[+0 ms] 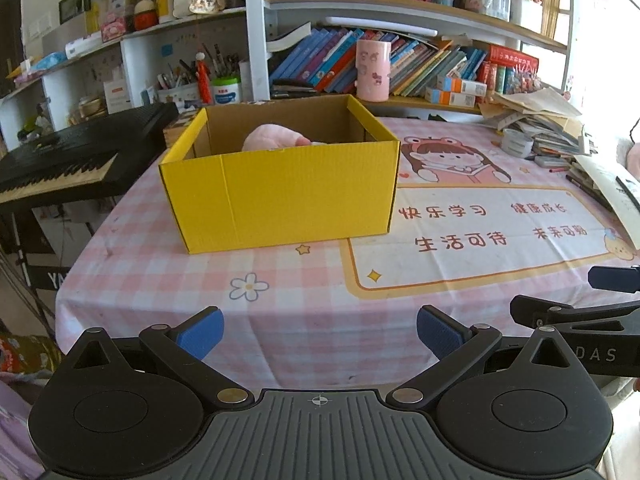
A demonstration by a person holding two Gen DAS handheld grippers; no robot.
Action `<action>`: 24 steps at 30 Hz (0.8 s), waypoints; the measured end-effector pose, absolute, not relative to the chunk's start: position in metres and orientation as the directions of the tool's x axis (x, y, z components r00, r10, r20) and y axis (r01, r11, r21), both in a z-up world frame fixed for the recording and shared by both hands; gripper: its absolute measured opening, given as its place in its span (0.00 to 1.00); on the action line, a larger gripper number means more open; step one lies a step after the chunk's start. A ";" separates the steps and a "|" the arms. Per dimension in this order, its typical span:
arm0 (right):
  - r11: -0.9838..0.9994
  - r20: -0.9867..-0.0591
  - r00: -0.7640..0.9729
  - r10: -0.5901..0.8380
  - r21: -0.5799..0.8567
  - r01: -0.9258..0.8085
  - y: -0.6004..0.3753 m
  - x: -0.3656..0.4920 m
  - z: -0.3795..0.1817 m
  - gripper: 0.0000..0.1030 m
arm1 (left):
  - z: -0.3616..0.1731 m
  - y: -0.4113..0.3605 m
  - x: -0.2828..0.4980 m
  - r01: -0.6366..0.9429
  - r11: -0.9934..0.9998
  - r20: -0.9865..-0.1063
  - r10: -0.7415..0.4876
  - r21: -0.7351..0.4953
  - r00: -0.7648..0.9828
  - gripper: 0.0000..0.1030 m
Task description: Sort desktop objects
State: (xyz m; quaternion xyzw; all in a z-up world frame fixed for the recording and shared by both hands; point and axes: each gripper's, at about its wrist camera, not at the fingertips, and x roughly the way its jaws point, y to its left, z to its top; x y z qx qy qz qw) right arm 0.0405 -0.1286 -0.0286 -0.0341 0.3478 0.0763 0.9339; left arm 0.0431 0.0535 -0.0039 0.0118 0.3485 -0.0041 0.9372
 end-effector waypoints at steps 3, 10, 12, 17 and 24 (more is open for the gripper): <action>0.986 -0.657 0.745 0.117 -0.013 -0.166 -0.128 0.040 -0.029 0.92 | -0.004 0.053 0.044 0.020 1.000 -0.655 -0.001 0.022 0.755 1.00; 0.988 -0.665 0.739 0.106 -0.016 -0.155 -0.131 0.040 -0.031 0.92 | -0.005 0.048 0.045 0.029 0.999 -0.663 0.004 0.039 0.748 1.00; 0.989 -0.669 0.737 0.101 -0.014 -0.149 -0.132 0.039 -0.031 0.92 | -0.005 0.047 0.046 0.036 0.999 -0.664 0.000 0.041 0.748 1.00; 0.990 -0.672 0.734 0.096 -0.011 -0.140 -0.134 0.039 -0.031 0.92 | -0.005 0.046 0.046 0.050 0.998 -0.666 -0.008 0.044 0.746 1.00; 0.990 -0.672 0.734 0.096 -0.011 -0.139 -0.135 0.038 -0.031 0.93 | -0.005 0.044 0.046 0.048 0.998 -0.669 -0.007 0.043 0.743 1.00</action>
